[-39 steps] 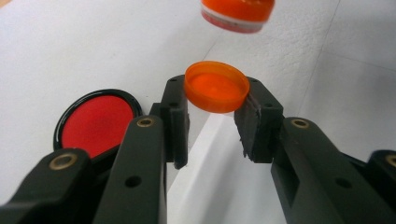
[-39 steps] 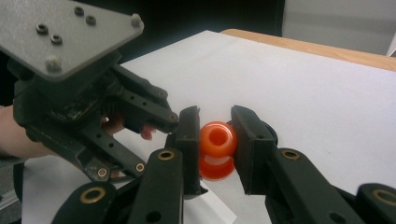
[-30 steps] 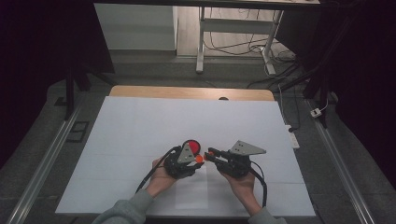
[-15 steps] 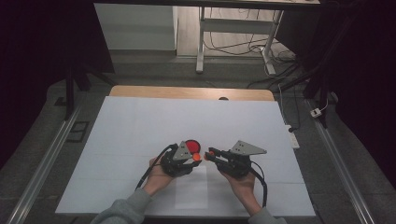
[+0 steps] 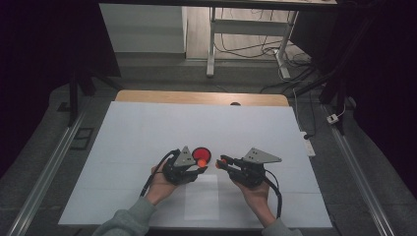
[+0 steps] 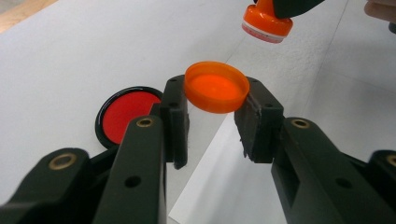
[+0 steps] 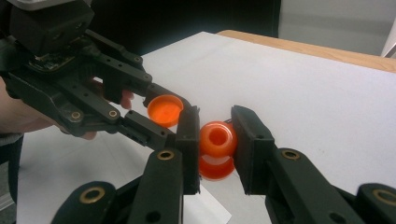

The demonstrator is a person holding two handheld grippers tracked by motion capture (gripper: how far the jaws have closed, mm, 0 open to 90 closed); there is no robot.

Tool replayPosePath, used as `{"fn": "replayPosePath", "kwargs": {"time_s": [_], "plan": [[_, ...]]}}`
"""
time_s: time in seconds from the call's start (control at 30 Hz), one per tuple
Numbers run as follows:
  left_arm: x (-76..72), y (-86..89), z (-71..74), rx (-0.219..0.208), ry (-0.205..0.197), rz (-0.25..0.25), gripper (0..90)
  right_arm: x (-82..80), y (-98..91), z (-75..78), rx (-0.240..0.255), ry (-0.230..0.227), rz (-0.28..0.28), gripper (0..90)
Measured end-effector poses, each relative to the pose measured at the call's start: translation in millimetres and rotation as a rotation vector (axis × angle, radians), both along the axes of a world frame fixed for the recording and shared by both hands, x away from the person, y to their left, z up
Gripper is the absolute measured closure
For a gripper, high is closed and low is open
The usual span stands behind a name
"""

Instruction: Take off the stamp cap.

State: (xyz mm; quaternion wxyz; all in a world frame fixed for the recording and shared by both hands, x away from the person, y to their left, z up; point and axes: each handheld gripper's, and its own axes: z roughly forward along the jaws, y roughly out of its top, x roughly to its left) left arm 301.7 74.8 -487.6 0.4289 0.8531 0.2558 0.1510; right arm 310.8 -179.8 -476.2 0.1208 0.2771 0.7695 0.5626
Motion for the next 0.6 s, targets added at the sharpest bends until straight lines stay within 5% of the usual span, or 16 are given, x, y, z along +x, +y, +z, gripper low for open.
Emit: {"fn": "replayPosePath", "kwargs": {"time_s": [0.6], "plan": [[-5.9,13.9,4.5,-0.01,-0.007,0.022,65.7,-0.4,0.8,-0.9,-0.009,0.002,0.002,72.2]]}}
